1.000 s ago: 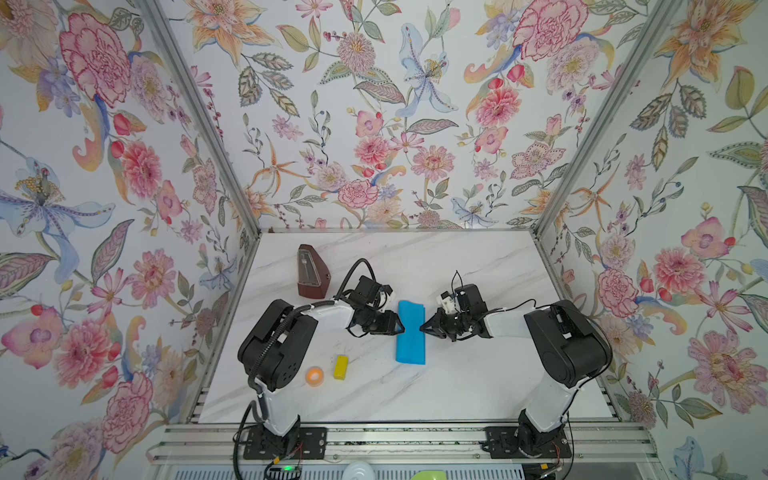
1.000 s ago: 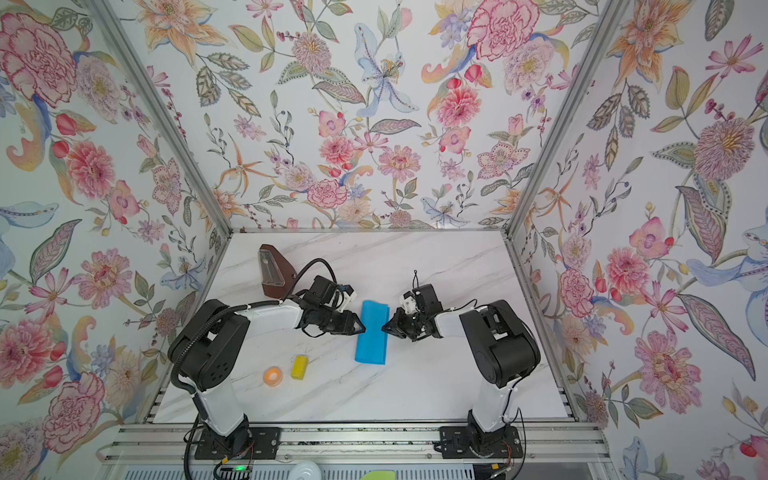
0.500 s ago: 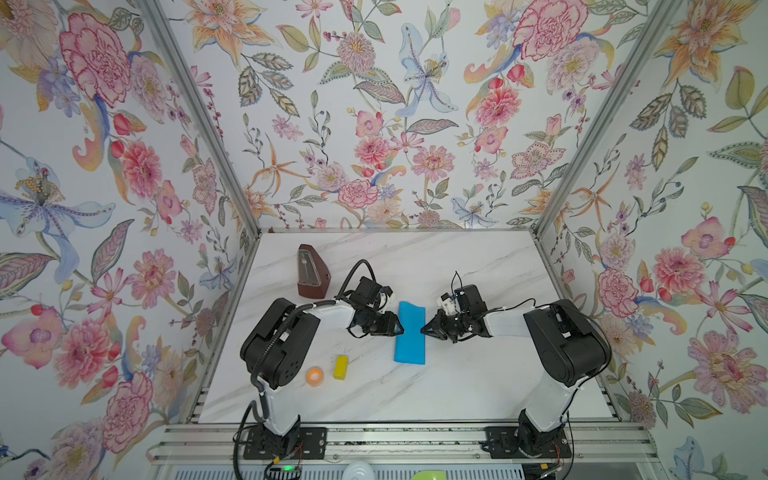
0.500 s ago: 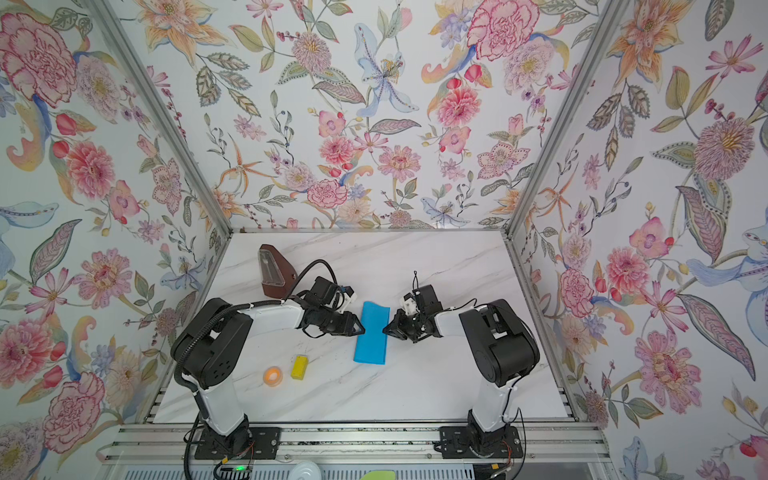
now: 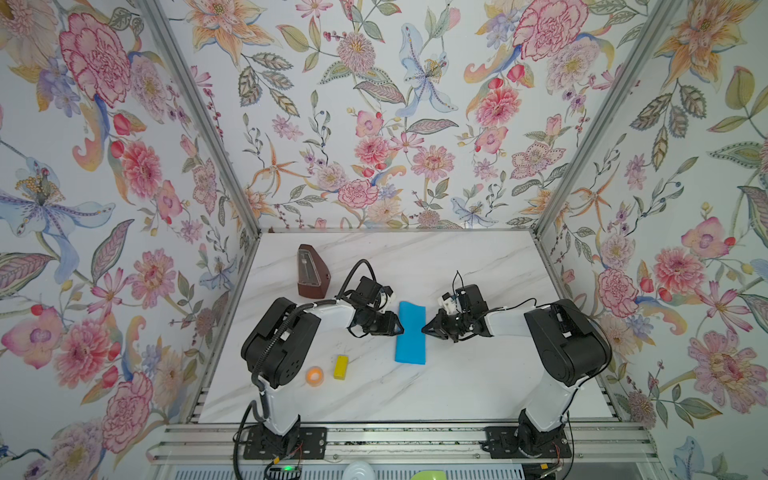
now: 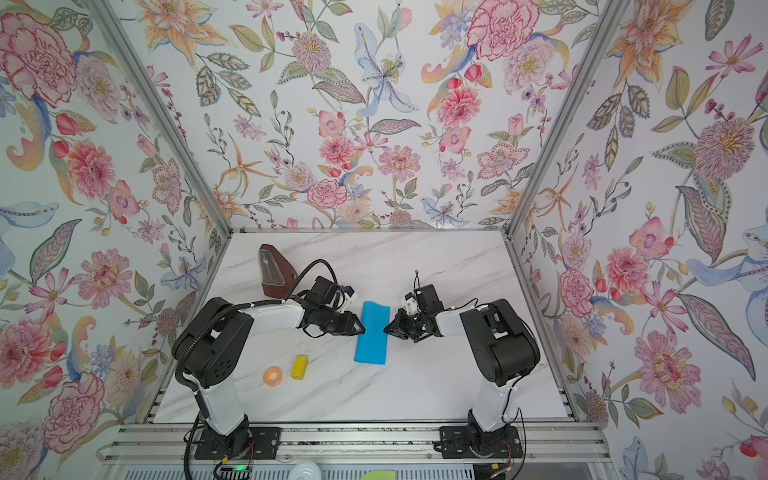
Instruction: Fold a paper plane with a square sheet of paper (fold left side to right side)
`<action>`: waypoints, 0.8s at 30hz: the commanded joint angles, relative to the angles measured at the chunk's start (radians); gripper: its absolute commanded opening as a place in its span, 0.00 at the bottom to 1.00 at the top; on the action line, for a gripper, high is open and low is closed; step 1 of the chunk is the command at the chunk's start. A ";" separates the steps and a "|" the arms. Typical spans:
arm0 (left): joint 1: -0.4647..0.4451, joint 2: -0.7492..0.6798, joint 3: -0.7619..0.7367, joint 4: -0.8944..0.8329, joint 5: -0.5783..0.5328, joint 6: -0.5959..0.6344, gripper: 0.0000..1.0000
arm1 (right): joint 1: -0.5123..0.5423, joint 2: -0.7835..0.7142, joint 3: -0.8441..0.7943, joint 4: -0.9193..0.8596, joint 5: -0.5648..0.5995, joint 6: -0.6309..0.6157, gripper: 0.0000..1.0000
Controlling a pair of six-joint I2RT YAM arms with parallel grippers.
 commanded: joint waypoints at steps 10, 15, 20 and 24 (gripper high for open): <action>0.004 0.022 0.011 -0.024 -0.009 0.020 0.45 | -0.006 0.050 0.011 -0.013 0.003 -0.025 0.00; 0.004 0.025 0.012 -0.025 -0.009 0.021 0.45 | -0.007 0.052 0.008 -0.012 0.007 -0.019 0.00; 0.004 0.013 0.014 -0.011 -0.001 0.008 0.46 | -0.005 0.047 0.005 -0.012 0.014 0.000 0.00; 0.004 0.014 0.018 -0.008 0.007 0.005 0.47 | 0.001 0.023 0.002 0.013 0.002 0.023 0.00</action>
